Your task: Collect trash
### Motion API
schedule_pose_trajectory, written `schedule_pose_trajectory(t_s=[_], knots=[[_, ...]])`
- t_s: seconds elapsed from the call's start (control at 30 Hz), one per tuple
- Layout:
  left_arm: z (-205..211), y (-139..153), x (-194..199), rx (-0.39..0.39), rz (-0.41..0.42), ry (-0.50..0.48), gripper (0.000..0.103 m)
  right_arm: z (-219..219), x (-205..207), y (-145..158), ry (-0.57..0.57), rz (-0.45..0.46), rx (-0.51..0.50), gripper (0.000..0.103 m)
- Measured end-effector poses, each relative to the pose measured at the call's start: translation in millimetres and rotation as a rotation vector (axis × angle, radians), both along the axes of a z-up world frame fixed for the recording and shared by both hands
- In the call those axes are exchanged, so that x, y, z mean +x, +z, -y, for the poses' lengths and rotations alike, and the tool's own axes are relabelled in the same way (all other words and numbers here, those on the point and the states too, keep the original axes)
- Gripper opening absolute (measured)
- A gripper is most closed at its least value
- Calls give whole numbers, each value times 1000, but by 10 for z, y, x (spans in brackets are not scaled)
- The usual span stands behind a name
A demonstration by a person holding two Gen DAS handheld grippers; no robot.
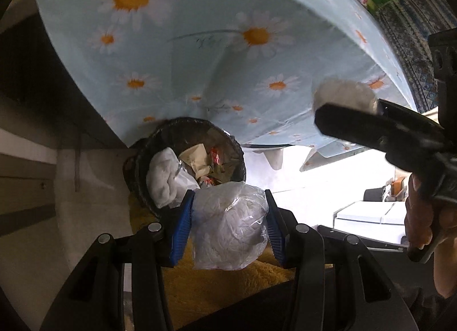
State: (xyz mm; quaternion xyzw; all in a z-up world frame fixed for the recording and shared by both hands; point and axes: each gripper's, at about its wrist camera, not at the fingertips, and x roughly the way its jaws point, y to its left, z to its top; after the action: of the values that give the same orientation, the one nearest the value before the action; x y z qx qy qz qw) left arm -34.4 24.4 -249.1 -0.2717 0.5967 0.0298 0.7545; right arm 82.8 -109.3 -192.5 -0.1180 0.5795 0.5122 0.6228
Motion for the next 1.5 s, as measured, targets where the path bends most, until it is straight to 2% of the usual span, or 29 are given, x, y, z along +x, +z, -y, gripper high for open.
schedule_pose_trajectory(t_s=[0.1,0.13,0.17,0.2,0.23,0.5,0.9,1.2,1.37,1.5], knots=[[-13,-7,20,3,0,3,47,-10,32,5,0,-3,-2,59],[-24,0,32,7,1,9,52,-8,48,13,-9,-4,-4,61],[-31,7,44,10,3,16,65,-12,59,29,-22,-2,-4,65],[-52,10,52,11,6,28,72,-3,85,52,-36,-3,3,75],[-71,5,63,6,8,35,76,5,118,82,-55,-10,15,80],[-131,-17,97,-3,-7,39,76,51,243,175,-93,-27,47,80],[-113,95,136,47,-23,53,76,118,229,238,-115,-18,57,80],[-83,486,245,90,26,33,76,377,316,521,-182,36,95,81],[-58,731,336,109,56,17,76,562,425,617,-245,36,90,83],[-7,953,386,140,88,1,76,702,500,750,-280,70,99,87]])
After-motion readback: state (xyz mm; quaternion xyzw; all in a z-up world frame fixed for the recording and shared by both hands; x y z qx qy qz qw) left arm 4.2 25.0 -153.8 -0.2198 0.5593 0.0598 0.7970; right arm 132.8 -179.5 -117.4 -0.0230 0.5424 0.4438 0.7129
